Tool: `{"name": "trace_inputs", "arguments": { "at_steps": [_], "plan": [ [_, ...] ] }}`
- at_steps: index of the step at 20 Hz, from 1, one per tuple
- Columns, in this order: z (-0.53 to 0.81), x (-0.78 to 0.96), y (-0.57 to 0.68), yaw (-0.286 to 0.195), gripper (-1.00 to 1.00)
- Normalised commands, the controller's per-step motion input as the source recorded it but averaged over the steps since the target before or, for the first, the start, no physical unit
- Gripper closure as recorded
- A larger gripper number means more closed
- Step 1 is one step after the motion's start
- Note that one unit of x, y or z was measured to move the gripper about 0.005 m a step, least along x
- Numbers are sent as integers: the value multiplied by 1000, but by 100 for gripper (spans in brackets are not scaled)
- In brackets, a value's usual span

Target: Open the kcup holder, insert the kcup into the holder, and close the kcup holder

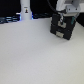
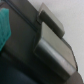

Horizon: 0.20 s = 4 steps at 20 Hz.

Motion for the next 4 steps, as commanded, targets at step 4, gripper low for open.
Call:
{"name": "trace_inputs", "arguments": {
  "at_steps": [4],
  "plan": [
    [12, 22, 2, -1, -100]
  ]
}}
